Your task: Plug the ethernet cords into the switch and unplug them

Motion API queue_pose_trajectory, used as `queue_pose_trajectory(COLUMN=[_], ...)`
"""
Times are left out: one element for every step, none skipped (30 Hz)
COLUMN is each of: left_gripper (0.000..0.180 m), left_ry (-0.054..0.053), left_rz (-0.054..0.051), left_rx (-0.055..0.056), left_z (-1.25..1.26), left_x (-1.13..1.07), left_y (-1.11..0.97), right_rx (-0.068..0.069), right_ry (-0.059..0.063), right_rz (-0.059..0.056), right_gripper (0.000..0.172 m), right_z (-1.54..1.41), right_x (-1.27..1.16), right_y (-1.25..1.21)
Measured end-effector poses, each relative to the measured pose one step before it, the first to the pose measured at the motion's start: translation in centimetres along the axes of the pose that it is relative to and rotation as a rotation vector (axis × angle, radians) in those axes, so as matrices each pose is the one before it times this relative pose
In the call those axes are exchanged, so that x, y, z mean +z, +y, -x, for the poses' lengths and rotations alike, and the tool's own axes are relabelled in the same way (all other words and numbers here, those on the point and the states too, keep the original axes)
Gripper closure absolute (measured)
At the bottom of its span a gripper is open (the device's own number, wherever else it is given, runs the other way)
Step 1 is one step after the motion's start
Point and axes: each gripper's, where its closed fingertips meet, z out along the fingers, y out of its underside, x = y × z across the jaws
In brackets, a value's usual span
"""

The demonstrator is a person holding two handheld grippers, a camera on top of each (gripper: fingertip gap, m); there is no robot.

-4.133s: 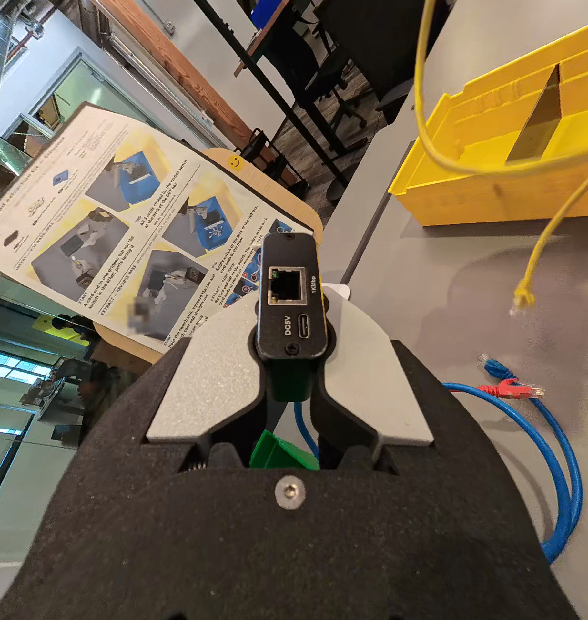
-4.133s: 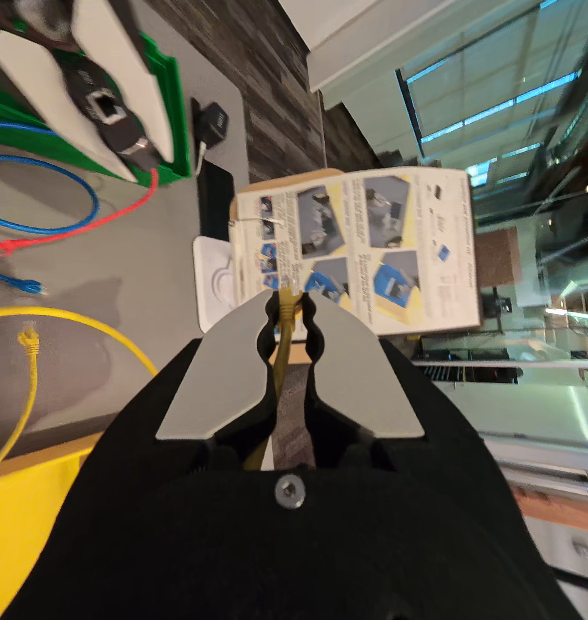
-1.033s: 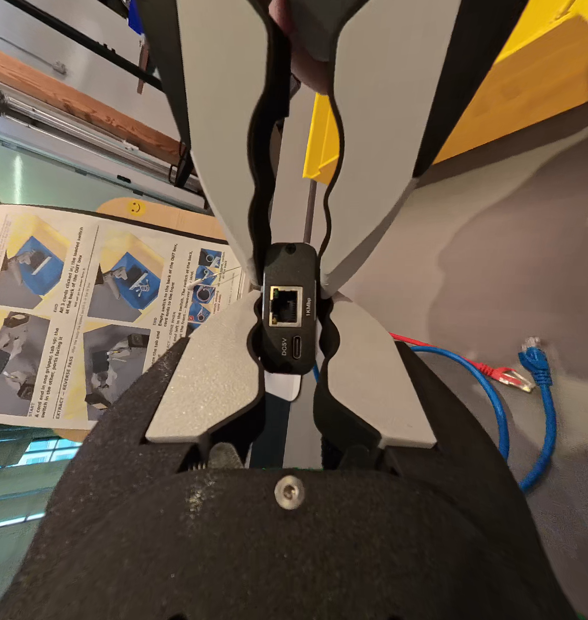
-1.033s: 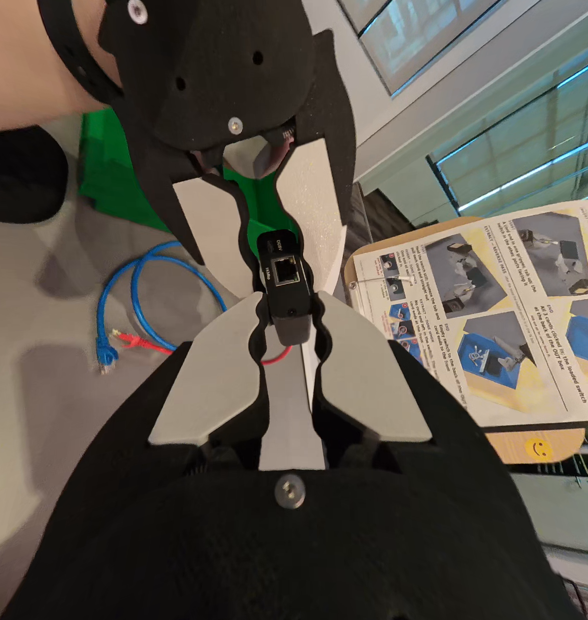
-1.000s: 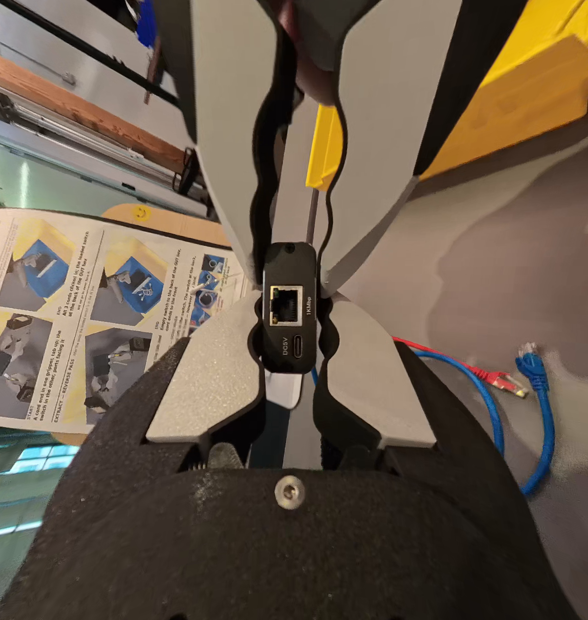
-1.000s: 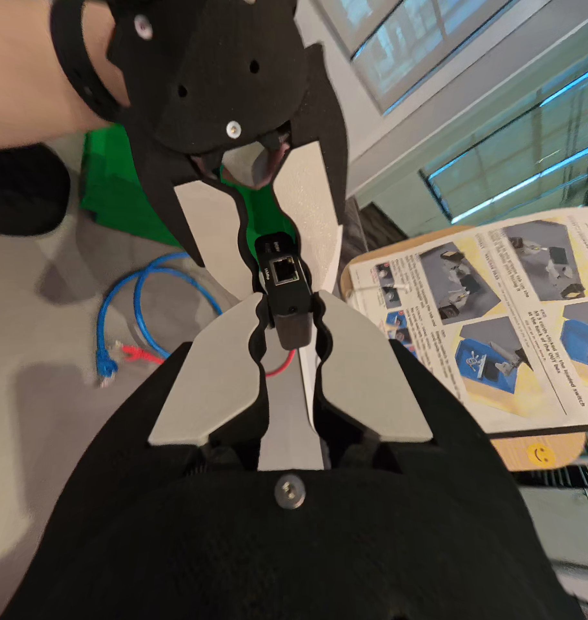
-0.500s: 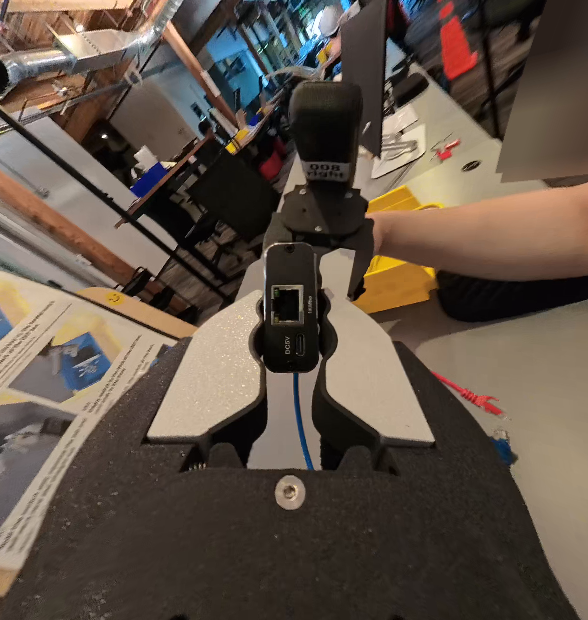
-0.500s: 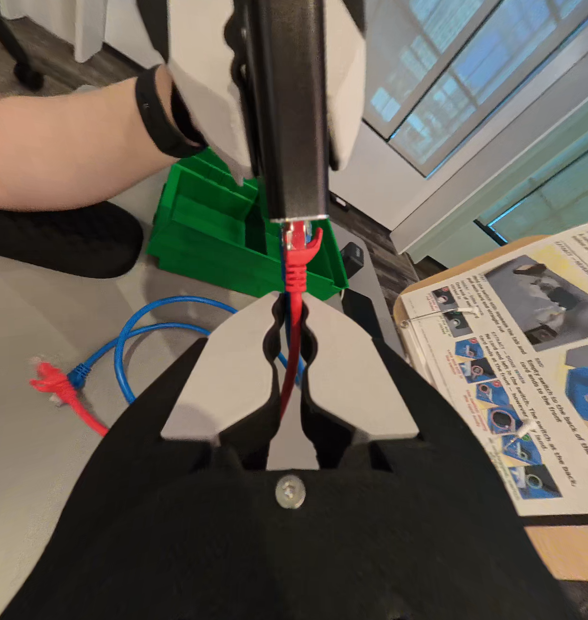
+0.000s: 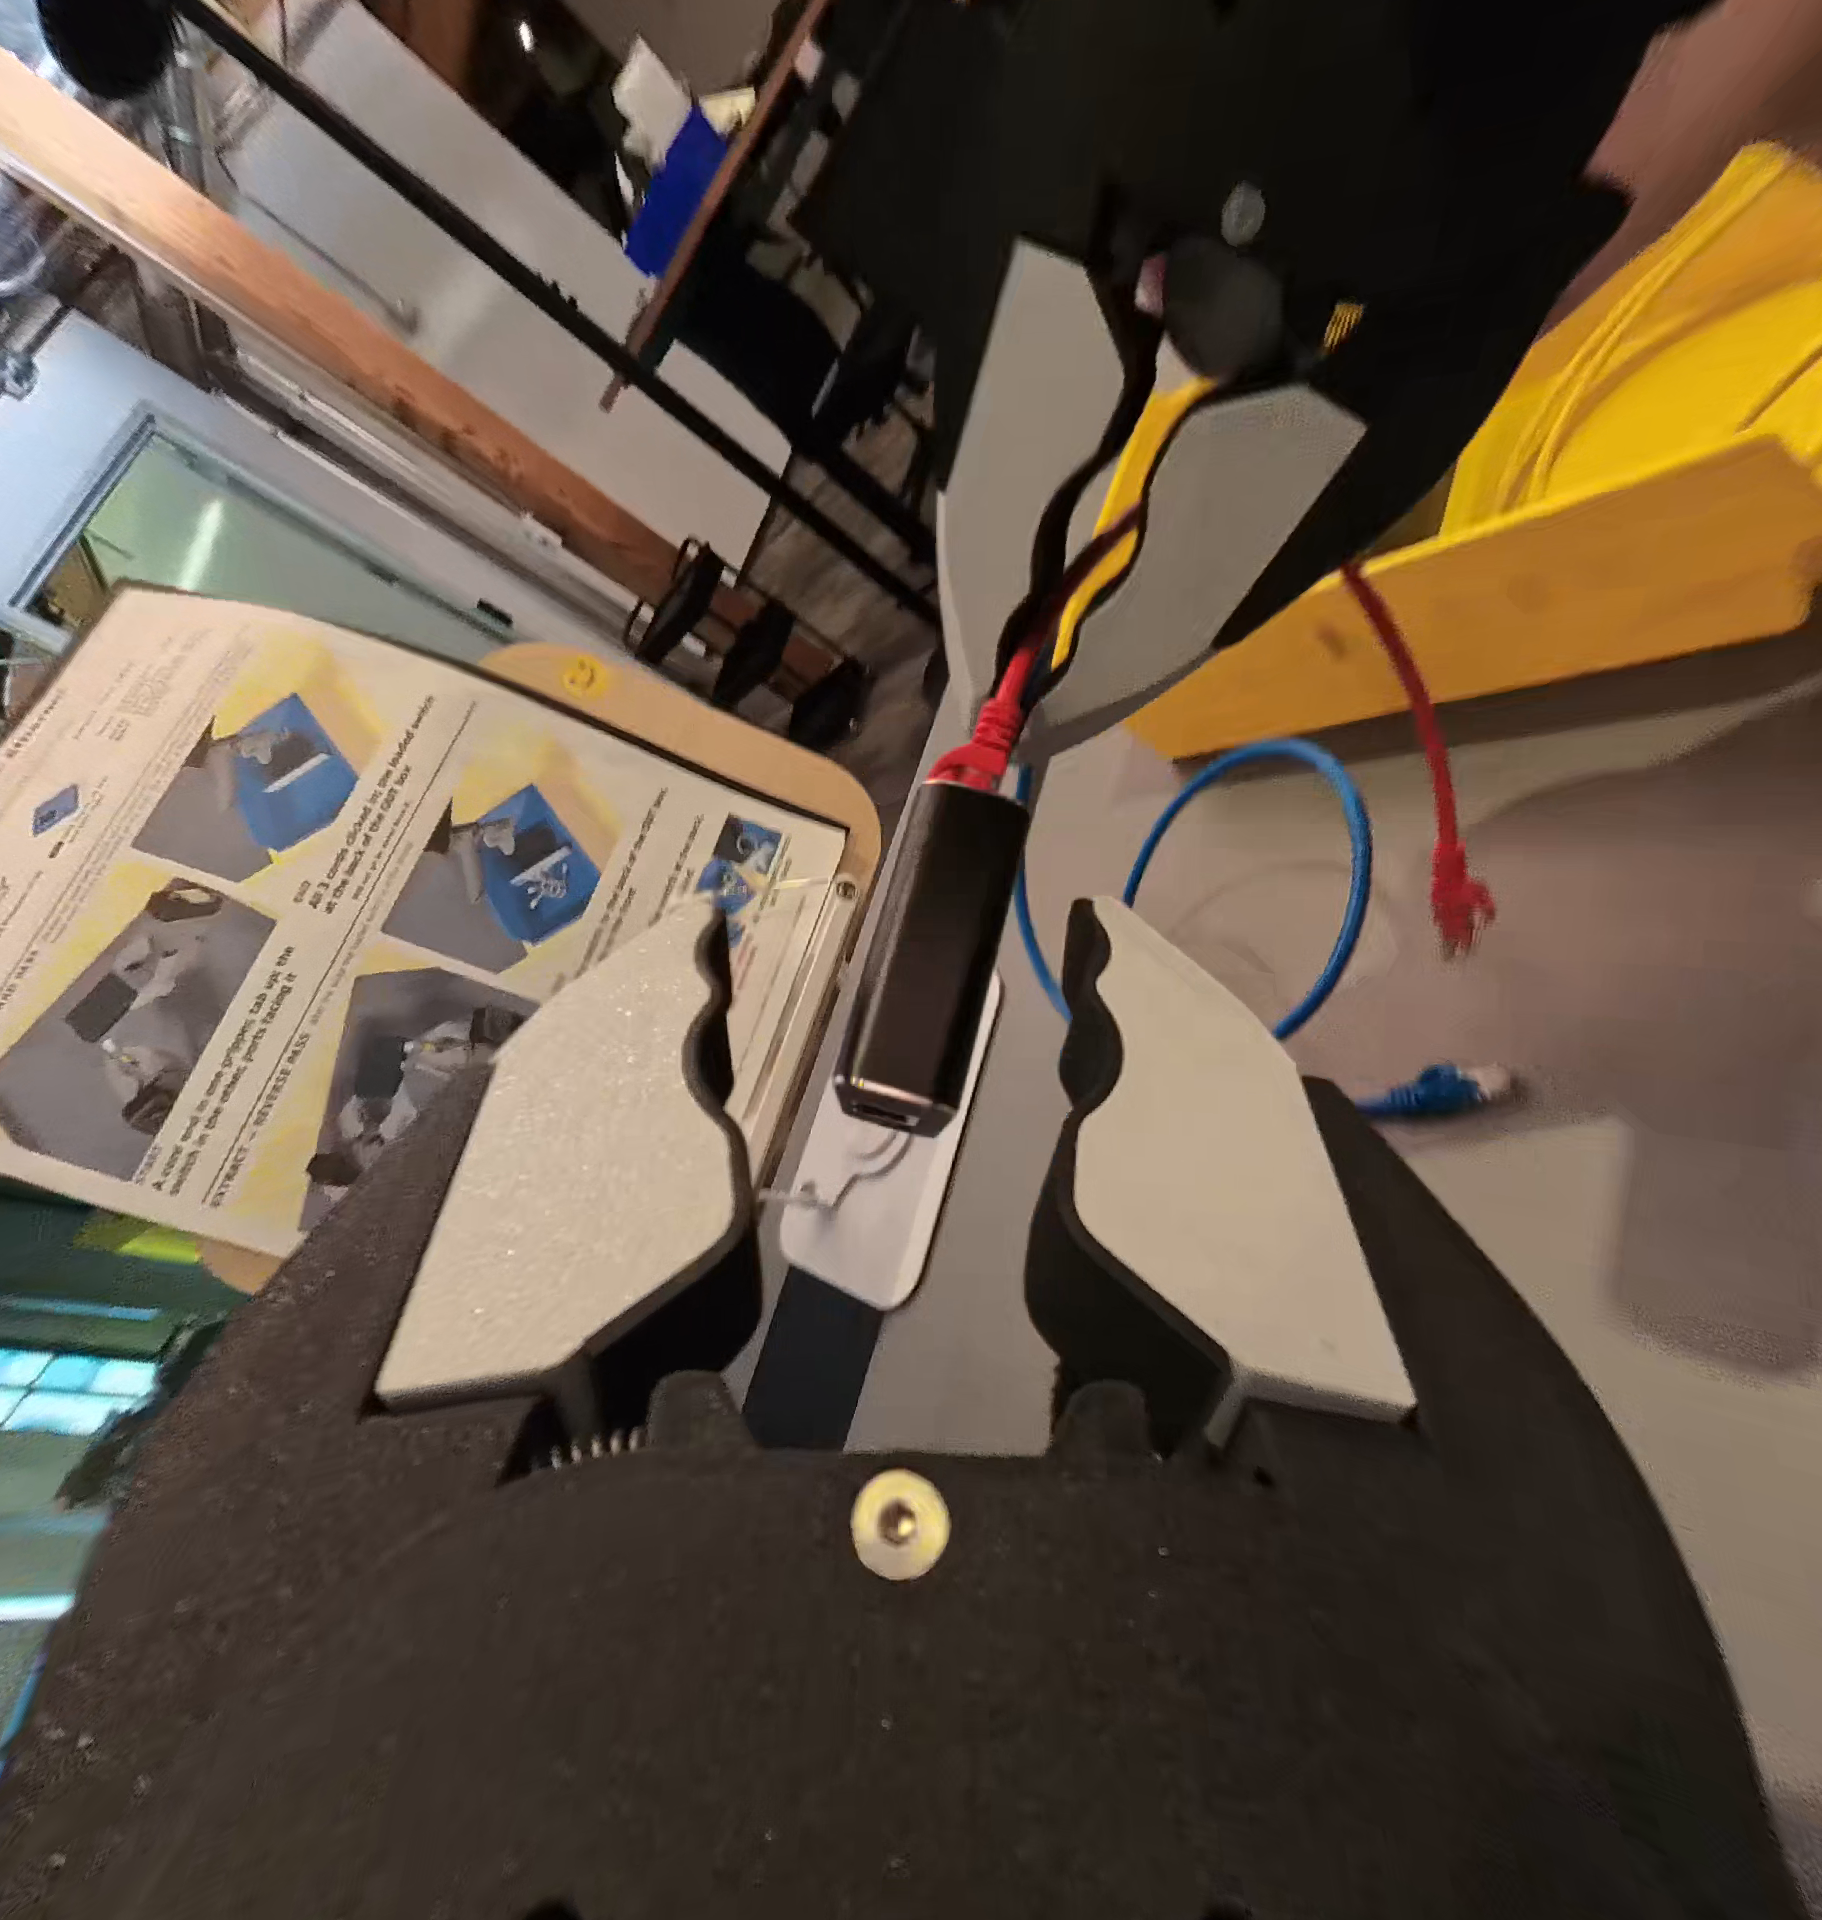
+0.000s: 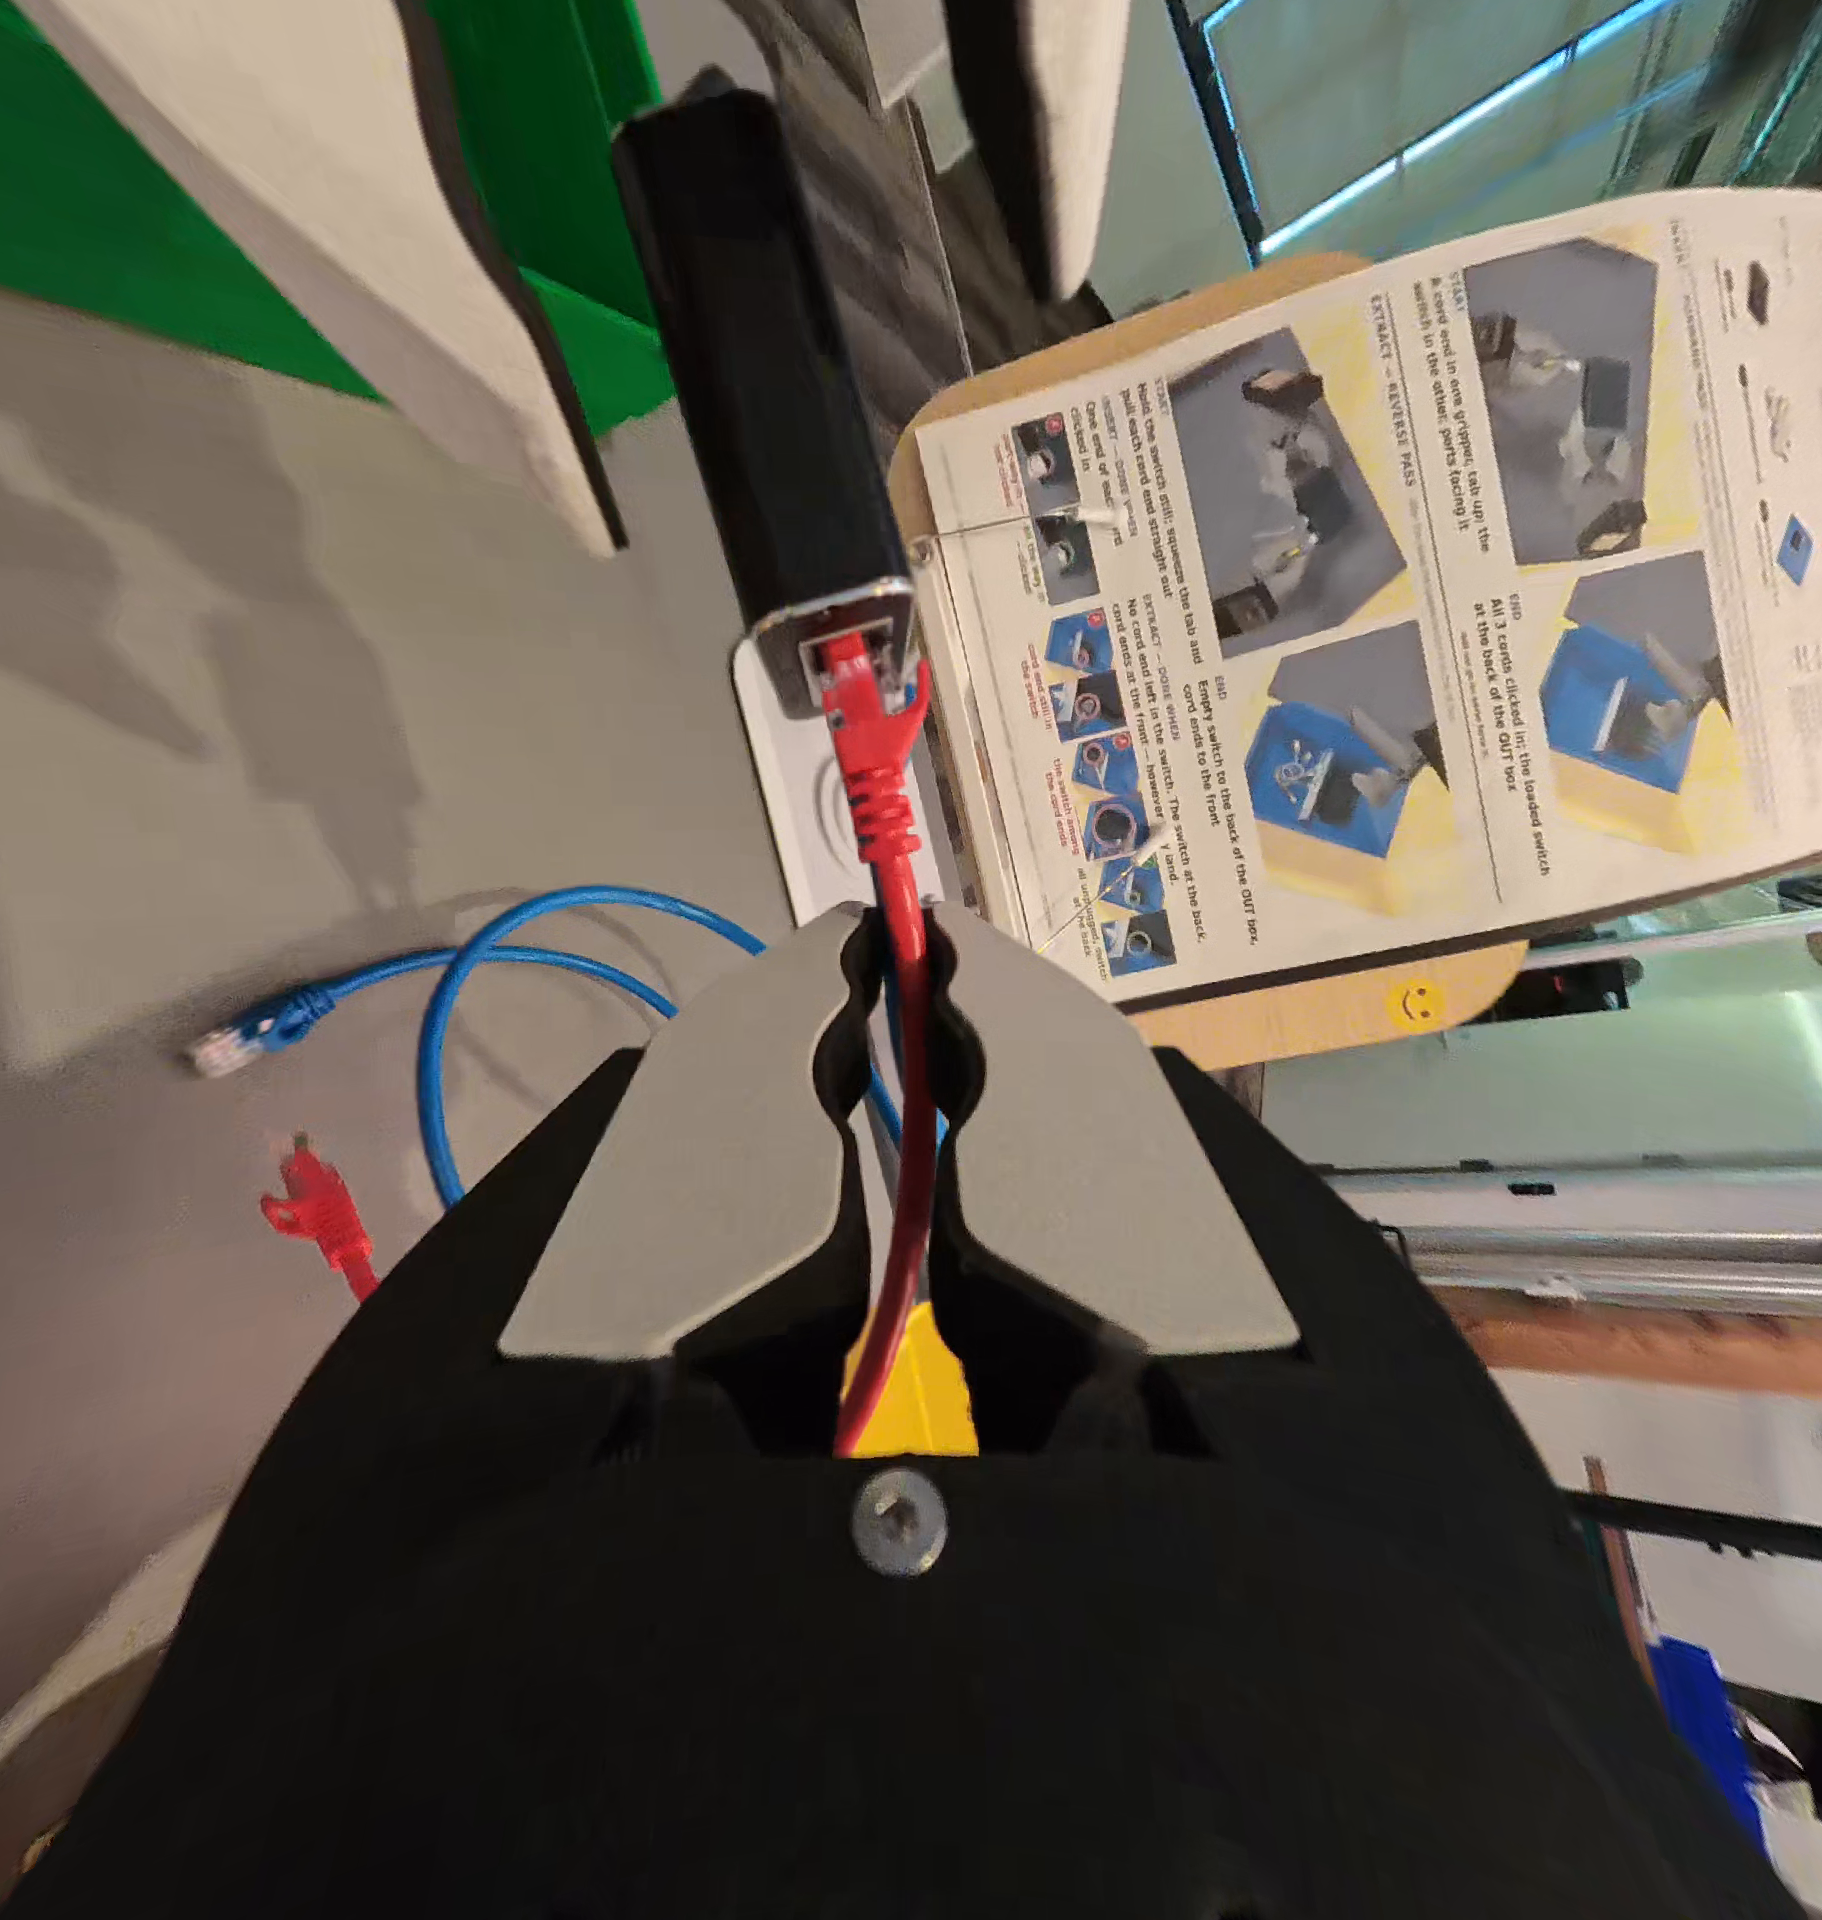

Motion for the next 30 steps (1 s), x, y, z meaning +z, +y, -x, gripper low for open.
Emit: queue_pose_trajectory(left_gripper=[0.122, 0.13, 0.138, 0.142, 0.15, 0.151, 0.151, 0.151, 0.151, 0.151, 0.15, 0.15, 0.15, 0.15, 0.151, 0.151, 0.152, 0.153, 0.153, 0.154, 0.154, 0.154, 0.154, 0.155, 0.153, 0.154, 0.155, 0.156, 0.155, 0.155], left_ry=[-0.0067, -0.0103, -0.0075, -0.009, -0.0183, -0.0185, -0.0127, -0.0153, -0.0157, -0.0065, -0.0048, -0.0062, -0.0006, 0.0013, -0.0037, -0.0023, -0.0024, -0.0102, -0.0158, -0.0194, -0.0299, -0.0237, -0.003, 0.0076, -0.0105, -0.0112, 0.0011, -0.0028, -0.0103, -0.0065], left_rz=[0.0348, 0.0214, 0.0093, 0.0031, 0.0048, 0.0061, 0.0099, 0.0094, 0.0104, 0.0213, 0.0244, 0.0169, 0.0107, 0.0022, 0.0006, 0.0039, 0.0013, -0.0053, -0.0118, -0.0175, -0.0196, -0.0156, -0.0098, -0.0039, -0.001, 0.0015, 0.0033, 0.0005, -0.0003, 0.0022], left_rx=[0.0236, 0.0272, 0.0285, 0.0207, 0.0146, 0.0147, 0.0129, 0.0117, 0.0118, 0.012, 0.012, 0.0075, 0.0029, 0.0043, 0.0039, 0.0031, 0.0052, 0.0074, 0.0111, 0.0188, 0.0194, 0.0118, -0.0014, -0.009, -0.0055, 0.0062, 0.0143, 0.0084, -0.0022, -0.0014], left_z=[-0.164, -0.11, -0.147, -0.092, 0.099, 0.121, 0.062, 0.089, 0.085, -0.028, -0.037, -0.013, -0.081, -0.099, -0.026, -0.019, -0.016, 0.061, 0.134, 0.157, 0.291, 0.215, -0.012, -0.11, 0.109, 0.069, -0.134, -0.049, 0.088, 0.044], left_x=[0.335, 0.305, 0.299, 0.306, 0.265, 0.225, 0.206, 0.193, 0.176, 0.198, 0.201, 0.211, 0.191, 0.151, 0.123, 0.111, 0.097, 0.079, 0.053, 0.002, -0.013, 0.003, 0.032, 0.059, 0.075, 0.057, 0.046, 0.046, 0.059, 0.072], left_y=[0.409, 0.274, 0.182, 0.096, 0.097, 0.12, 0.118, 0.082, 0.099, 0.272, 0.341, 0.269, 0.205, 0.088, 0.061, 0.116, 0.073, 0.004, -0.054, -0.119, -0.163, -0.126, -0.083, -0.033, 0.0, 0.026, 0.04, 0.008, 0.02, 0.045], right_rx=[-0.0026, 0.0001, -0.0021, -0.0035, -0.0048, -0.0056, -0.0075, -0.0069, -0.0071, -0.0084, -0.0088, -0.0107, -0.0121, -0.0173, -0.0248, -0.0246, -0.0197, -0.0144, -0.0137, -0.0161, -0.0167, -0.0224, -0.0251, -0.0204, -0.0185, -0.0145, -0.0047, -0.0005, -0.0037, -0.0041], right_ry=[0.0024, 0.0026, 0.0034, 0.0057, 0.0097, 0.01, 0.0091, 0.0108, 0.0079, 0.0021, 0.003, 0.0059, 0.0041, 0.0078, 0.0115, 0.0094, 0.012, 0.0133, 0.014, 0.0168, 0.0208, 0.0157, 0.0117, 0.011, 0.0157, 0.0069, -0.0029, 0.0027, 0.0069, 0.0014], right_rz=[0.0086, 0.007, 0.0067, 0.0061, 0.0029, 0.0068, 0.0126, 0.0112, 0.0099, 0.0064, 0.0032, 0.0028, 0.0049, 0.0072, 0.0042, -0.0027, -0.005, -0.0047, -0.0041, -0.0052, -0.0062, -0.0043, -0.0018, -0.003, -0.0079, -0.0094, -0.0008, -0.0005, -0.0121, -0.0166], right_gripper=[0.165, 0.165, 0.165, 0.165, 0.165, 0.165, 0.165, 0.165, 0.165, 0.165, 0.165, 0.165, 0.165, 0.165, 0.165, 0.165, 0.165, 0.165, 0.165, 0.165, 0.165, 0.165, 0.165, 0.165, 0.165, 0.165, 0.165, 0.165, 0.165, 0.165], right_z=[0.045, -0.005, -0.027, -0.071, -0.116, -0.13, -0.094, -0.116, -0.079, 0.027, 0.03, -0.005, 0.028, -0.002, -0.02, 0.013, -0.051, -0.125, -0.16, -0.191, -0.234, -0.143, -0.044, -0.039, -0.103, -0.001, 0.068, -0.023, -0.051, 0.023], right_x=[0.099, 0.07, 0.008, -0.044, -0.081, -0.089, -0.063, -0.045, -0.037, -0.019, -0.023, -0.04, -0.07, -0.089, -0.125, -0.162, -0.178, -0.178, -0.18, -0.165, -0.167, -0.165, -0.137, -0.088, -0.089, -0.068, -0.002, 0.015, -0.027, -0.076], right_y=[-0.015, 0.003, 0.023, 0.025, -0.019, 0.044, 0.102, 0.083, 0.065, 0.013, -0.047, -0.102, -0.09, -0.063, -0.102, -0.199, -0.224, -0.187, -0.136, -0.096, -0.13, -0.114, -0.081, -0.137, -0.211, -0.207, -0.024, 0.017, -0.108, -0.193])
